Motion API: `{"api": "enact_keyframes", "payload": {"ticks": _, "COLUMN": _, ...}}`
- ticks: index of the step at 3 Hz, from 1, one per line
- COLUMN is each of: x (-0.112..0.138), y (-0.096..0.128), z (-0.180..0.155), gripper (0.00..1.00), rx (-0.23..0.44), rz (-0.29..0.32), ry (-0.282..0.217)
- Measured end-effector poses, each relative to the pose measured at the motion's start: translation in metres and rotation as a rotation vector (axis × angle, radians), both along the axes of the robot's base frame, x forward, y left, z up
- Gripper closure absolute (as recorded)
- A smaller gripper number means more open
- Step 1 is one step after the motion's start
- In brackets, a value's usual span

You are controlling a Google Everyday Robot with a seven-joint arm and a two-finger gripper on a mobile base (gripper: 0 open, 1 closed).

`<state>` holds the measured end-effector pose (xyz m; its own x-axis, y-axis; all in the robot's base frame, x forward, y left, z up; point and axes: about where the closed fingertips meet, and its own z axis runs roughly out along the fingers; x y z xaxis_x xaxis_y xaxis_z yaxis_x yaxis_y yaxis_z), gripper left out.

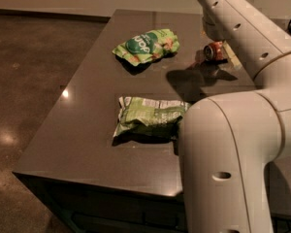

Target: Pick coke can

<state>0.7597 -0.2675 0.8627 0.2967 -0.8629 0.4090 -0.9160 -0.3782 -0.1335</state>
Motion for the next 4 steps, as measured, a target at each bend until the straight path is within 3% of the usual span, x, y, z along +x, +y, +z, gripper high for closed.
{"api": "enact_keyframes", "payload": {"ticks": 1, "x": 0.002, "y": 0.001, "z": -0.009, "gripper": 0.18, "rx": 0.026, "rz": -0.02, "ry": 0.027}}
{"api": "enact_keyframes", "payload": {"ticks": 2, "x": 0.004, "y": 0.005, "z": -0.008, "gripper": 0.41, "rx": 0.054, "rz": -0.03, "ry": 0.023}}
{"api": "enact_keyframes", "payload": {"ticks": 4, "x": -0.005, "y": 0.038, "z": 0.04, "gripper": 0.88, "rx": 0.172, "rz": 0.014, "ry": -0.056}}
